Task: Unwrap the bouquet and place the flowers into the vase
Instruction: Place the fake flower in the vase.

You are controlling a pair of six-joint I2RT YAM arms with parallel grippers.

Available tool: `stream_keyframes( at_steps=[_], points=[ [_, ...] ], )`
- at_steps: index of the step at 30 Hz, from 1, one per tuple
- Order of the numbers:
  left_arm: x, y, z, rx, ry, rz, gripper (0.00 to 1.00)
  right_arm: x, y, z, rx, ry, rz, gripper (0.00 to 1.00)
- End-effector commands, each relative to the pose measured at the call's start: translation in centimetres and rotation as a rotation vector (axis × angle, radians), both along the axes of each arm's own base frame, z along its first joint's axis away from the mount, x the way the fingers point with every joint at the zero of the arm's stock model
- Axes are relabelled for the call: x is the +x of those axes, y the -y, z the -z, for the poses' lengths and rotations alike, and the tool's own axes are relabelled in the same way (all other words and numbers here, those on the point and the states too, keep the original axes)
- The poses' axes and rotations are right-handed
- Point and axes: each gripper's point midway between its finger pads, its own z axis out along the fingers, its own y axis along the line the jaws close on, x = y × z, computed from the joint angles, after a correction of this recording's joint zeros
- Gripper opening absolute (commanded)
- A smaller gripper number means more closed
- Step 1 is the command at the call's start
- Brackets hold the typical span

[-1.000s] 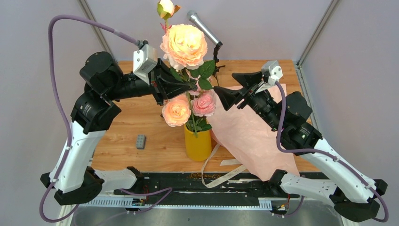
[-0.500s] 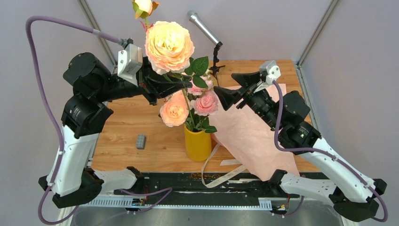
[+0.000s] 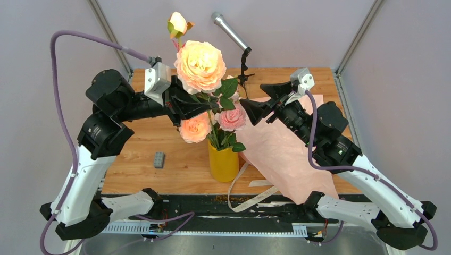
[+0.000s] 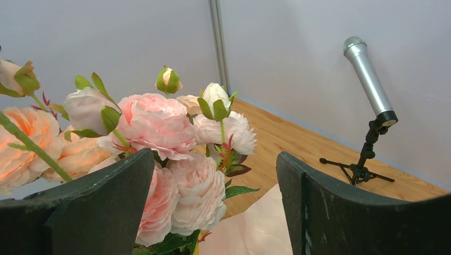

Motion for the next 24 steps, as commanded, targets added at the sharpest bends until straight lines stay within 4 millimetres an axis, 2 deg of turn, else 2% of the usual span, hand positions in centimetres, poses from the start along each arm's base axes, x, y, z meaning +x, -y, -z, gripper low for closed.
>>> stream_keyframes(
  at_steps=[1, 6, 10, 16, 21, 24],
  points=[
    [-0.3, 0.0, 1.1, -0.003, 0.001, 0.012, 0.0, 0.0, -0.1, -0.2, 0.013, -0.004, -0.01, 0.86],
    [0.1, 0.3, 3.3, 0.018, -0.037, 0.009, 0.01, -0.2, -0.5, -0.2, 0.017, -0.01, -0.032, 0.86],
    [0.7, 0.7, 4.7, 0.034, -0.062, 0.005, 0.06, -1.4, -0.2, -1.5, 0.023, 0.017, -0.073, 0.91],
    [1.1, 0.8, 5.4, 0.04, -0.061, -0.014, 0.11, -5.5, 0.9, -5.2, 0.059, 0.124, -0.204, 0.93],
    [1.5, 1.0, 5.9, 0.051, -0.075, -0.014, 0.11, -9.6, 0.3, -8.7, 0.089, 0.242, -0.399, 0.94],
    [1.7, 1.2, 6.1, 0.054, -0.082, -0.016, 0.12, -10.7, -0.6, -10.2, 0.108, 0.277, -0.482, 0.94]
  ],
)
